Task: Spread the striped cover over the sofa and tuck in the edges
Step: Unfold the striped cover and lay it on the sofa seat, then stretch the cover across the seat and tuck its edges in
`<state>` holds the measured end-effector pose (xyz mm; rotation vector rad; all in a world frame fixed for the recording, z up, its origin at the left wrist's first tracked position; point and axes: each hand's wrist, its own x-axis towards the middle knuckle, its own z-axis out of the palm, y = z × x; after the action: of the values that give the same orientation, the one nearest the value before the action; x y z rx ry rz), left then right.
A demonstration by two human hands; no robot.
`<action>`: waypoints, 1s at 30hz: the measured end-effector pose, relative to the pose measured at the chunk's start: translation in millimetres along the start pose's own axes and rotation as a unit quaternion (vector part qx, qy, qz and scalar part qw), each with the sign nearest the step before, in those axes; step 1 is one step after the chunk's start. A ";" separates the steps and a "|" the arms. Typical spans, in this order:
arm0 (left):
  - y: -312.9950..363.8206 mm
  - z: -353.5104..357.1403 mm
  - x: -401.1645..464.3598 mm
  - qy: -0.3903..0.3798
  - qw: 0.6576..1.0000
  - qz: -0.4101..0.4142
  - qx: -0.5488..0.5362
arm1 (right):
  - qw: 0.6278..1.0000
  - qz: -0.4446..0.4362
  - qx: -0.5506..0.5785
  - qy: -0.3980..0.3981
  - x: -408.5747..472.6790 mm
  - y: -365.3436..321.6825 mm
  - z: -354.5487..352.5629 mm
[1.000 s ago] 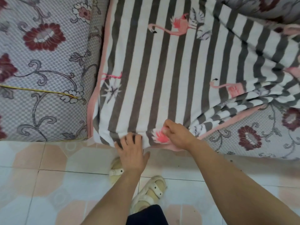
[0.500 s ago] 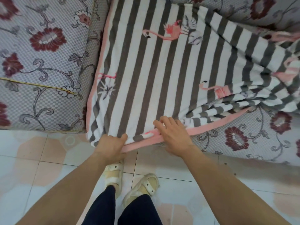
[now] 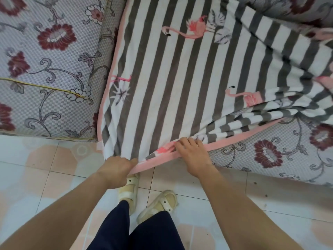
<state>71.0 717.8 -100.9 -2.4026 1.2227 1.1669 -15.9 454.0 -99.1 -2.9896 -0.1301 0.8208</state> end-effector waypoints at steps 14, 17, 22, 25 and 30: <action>24.4 15.9 -10.0 -0.229 0.970 -0.085 -0.018 | 0.924 0.026 0.177 -0.337 -37.4 12.9 3.7; 21.4 -2.0 -3.6 -0.186 0.977 -0.086 -0.051 | 0.941 0.015 0.194 -0.278 -26.5 13.6 -11.1; 2.1 -35.6 1.2 -0.079 0.979 -0.126 -0.138 | 0.964 -0.011 0.190 -0.186 2.5 5.3 -46.8; -16.5 -55.9 8.5 0.008 0.954 -0.173 -0.245 | 0.971 0.001 0.197 -0.138 28.3 1.2 -70.8; -62.0 -95.5 31.1 0.139 0.927 -0.199 -0.286 | 0.977 -0.014 0.198 -0.081 100.1 -4.0 -116.3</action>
<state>181.9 691.8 -69.8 -3.1293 0.4190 1.1949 129.0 465.4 -49.8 -2.5446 -0.0100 0.9566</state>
